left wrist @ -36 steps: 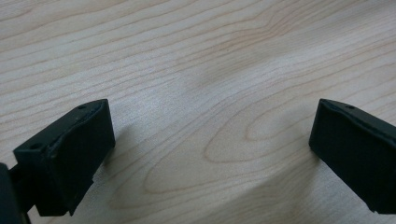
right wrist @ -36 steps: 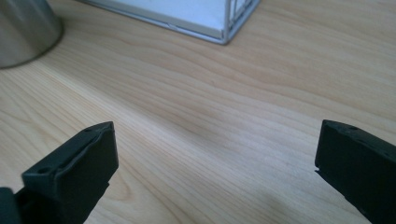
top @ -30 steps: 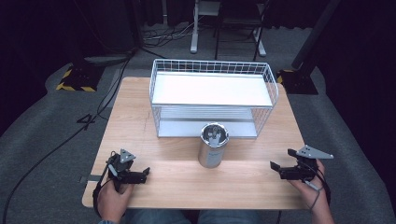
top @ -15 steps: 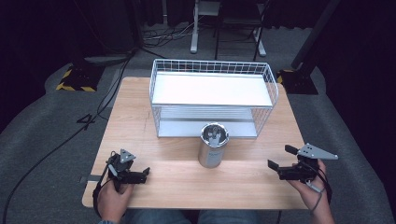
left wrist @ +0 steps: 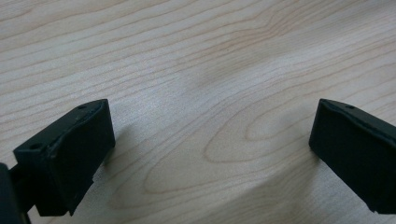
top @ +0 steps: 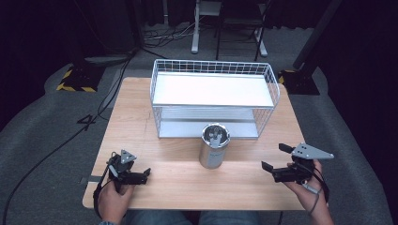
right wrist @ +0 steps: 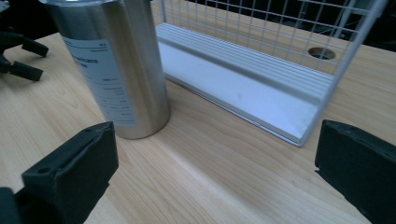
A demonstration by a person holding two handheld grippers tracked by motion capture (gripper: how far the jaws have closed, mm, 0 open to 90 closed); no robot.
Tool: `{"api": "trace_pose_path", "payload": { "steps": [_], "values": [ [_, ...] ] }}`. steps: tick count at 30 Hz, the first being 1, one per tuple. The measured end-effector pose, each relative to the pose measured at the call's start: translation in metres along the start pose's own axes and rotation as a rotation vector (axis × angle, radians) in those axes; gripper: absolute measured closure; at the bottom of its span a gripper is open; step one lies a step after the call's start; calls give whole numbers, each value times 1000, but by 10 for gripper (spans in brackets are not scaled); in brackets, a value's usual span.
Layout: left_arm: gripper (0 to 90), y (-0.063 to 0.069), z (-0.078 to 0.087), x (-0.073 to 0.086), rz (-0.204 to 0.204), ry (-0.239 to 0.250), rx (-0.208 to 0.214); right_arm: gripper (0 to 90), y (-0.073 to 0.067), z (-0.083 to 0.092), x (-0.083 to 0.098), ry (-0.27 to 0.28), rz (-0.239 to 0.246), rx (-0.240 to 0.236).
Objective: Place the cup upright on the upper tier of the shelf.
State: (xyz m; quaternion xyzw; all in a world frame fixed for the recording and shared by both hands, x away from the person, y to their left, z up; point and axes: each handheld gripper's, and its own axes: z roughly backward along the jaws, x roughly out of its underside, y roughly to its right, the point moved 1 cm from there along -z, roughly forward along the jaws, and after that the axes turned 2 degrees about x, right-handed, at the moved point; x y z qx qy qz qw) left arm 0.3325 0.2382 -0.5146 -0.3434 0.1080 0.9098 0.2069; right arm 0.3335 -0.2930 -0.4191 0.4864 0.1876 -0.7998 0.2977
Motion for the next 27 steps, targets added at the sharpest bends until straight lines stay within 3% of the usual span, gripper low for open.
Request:
{"api": "trace_pose_path", "payload": {
  "steps": [3, 9, 20, 27],
  "values": [
    [5, 0, 0, 0, -1, 0, 0, 0, -8, -5, -8, -10, 29, -26],
    [5, 0, 0, 0, 4, 0, -2, 0, -16, -11, -20, 3, 41, -55],
    [5, 0, 0, 0, 4, 0, -2, 0, -42, -38, -42, 10, 87, -132],
    [5, 0, 0, 0, 4, 1, -2, 0, -51, -54, -49, 8, 88, -178]
  ]
}}
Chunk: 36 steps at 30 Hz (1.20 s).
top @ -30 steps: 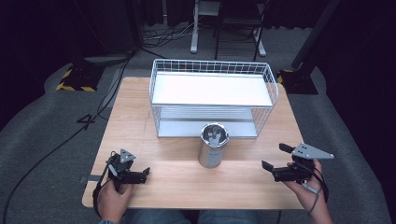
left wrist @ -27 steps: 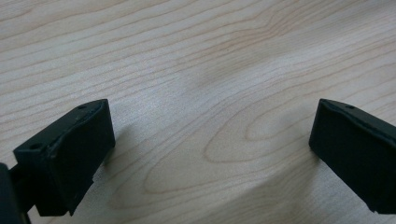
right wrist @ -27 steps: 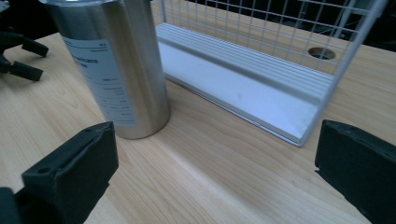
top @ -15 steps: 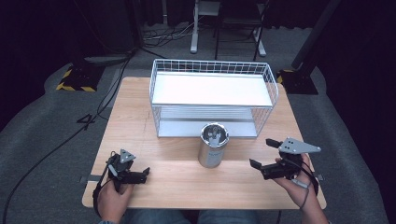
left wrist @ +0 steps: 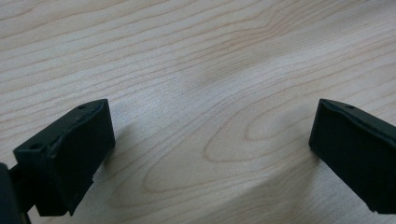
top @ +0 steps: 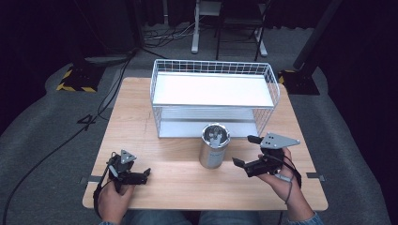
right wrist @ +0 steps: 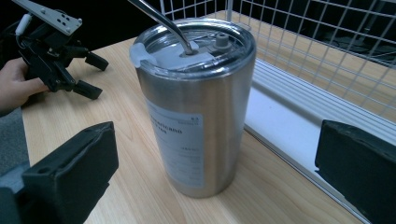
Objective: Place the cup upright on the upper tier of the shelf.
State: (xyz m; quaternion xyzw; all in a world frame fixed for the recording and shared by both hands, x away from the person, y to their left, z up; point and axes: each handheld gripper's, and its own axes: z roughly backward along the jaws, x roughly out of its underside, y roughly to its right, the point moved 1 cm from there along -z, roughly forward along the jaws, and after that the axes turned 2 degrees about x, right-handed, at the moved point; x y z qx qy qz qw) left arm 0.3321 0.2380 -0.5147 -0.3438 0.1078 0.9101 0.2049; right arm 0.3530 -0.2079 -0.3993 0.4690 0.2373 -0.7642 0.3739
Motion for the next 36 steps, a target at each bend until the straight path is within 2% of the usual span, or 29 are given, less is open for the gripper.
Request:
{"api": "trace_pose_path", "payload": {
  "steps": [11, 16, 25, 29, 36],
  "values": [
    [5, 0, 0, 0, 0, -2, 0, 0, -2, -38, -6, -3, -14, -38],
    [5, 0, 0, 0, 0, -2, 0, 0, -4, -47, -8, 5, -8, -44],
    [5, 0, 0, 0, 1, -1, 0, 0, -7, -69, -9, 5, -9, -46],
    [5, 0, 0, 0, -1, 0, 0, 0, -8, -77, -9, 13, -6, -29],
    [5, 0, 0, 0, 0, -1, -1, 0, -10, -89, -6, 47, -52, -26]
  ]
}}
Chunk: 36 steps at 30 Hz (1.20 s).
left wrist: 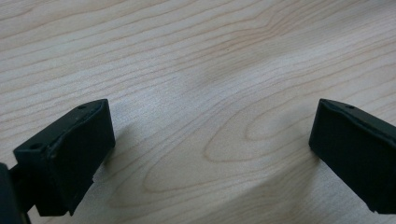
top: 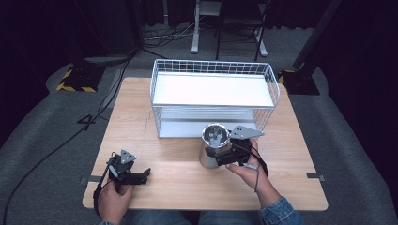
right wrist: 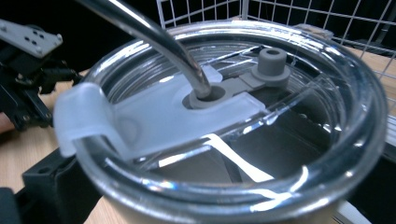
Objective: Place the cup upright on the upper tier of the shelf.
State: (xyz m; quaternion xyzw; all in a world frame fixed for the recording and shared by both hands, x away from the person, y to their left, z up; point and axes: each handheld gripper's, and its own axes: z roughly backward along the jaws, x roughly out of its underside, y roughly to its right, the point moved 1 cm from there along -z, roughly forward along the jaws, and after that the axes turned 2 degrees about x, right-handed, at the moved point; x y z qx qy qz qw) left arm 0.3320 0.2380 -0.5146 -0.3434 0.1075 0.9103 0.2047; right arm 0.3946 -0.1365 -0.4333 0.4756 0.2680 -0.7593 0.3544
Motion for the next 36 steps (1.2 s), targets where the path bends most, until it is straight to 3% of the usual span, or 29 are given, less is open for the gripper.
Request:
{"api": "trace_pose_path", "payload": {
  "steps": [18, 29, 33, 36],
  "values": [
    [5, 0, 0, 0, 0, 0, 0, 2, 2, -10, 7, 51, -17, -14],
    [5, 0, 0, 0, -1, 1, 1, 30, -1, -8, 3, 33, 34, 9],
    [5, 0, 0, 0, -1, 1, 0, 34, -2, -7, -2, 26, 29, -9],
    [5, 0, 0, 0, -1, 1, 0, 34, -6, -6, -7, 18, 58, -3]
  ]
}}
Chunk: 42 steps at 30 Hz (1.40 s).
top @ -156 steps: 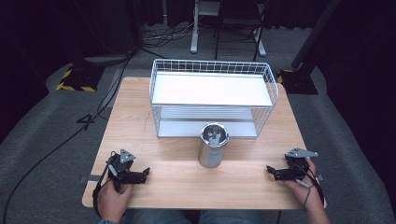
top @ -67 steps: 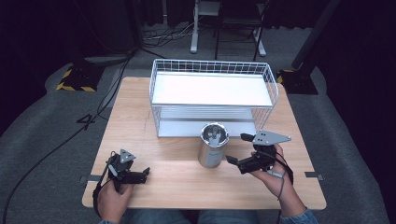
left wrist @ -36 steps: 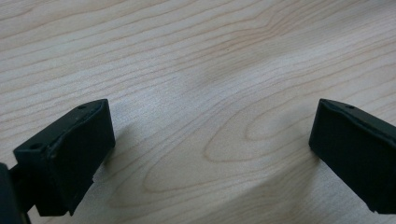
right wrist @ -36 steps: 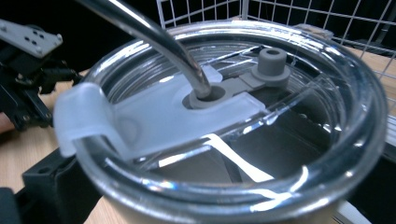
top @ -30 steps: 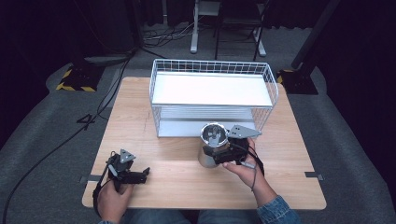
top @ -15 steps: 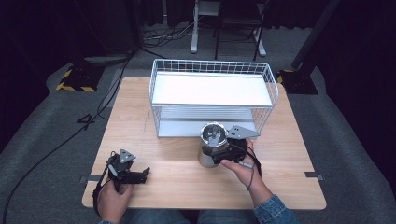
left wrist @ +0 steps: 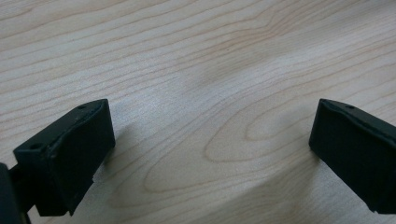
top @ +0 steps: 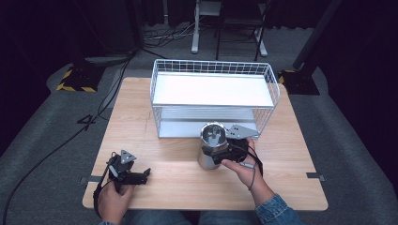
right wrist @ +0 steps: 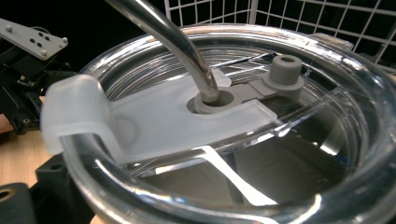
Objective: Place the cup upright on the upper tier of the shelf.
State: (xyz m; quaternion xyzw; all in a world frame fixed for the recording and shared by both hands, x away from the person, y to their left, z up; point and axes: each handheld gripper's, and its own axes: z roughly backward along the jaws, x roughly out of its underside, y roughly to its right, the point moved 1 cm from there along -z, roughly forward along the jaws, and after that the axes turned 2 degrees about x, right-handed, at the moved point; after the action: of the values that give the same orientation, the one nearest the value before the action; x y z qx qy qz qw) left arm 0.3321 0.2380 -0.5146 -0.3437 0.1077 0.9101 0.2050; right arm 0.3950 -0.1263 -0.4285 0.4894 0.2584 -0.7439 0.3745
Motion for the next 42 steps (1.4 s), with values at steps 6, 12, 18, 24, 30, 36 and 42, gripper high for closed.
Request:
{"api": "trace_pose_path", "payload": {
  "steps": [6, 12, 18, 24, 30, 36, 42],
  "values": [
    [5, 0, 0, 0, 0, -1, -1, 34, -5, 5, -16, -6, 17, -7],
    [5, 0, 0, 0, 0, 0, 0, 34, -6, 11, -34, -3, 24, -13],
    [5, 0, 0, 0, 3, -1, -1, 34, -7, 19, -51, 8, 37, -1],
    [5, 0, 0, 0, 0, 0, 0, 34, -2, 26, -64, 13, 24, 4],
    [5, 0, 0, 0, 1, -1, 0, 34, 2, 32, -78, 21, 21, 24],
    [5, 0, 0, 0, 1, -1, 0, 34, 5, 39, -96, 26, 34, 37],
    [5, 0, 0, 0, 0, -2, 0, 34, 8, 44, -116, 30, 32, 57]
  ]
}}
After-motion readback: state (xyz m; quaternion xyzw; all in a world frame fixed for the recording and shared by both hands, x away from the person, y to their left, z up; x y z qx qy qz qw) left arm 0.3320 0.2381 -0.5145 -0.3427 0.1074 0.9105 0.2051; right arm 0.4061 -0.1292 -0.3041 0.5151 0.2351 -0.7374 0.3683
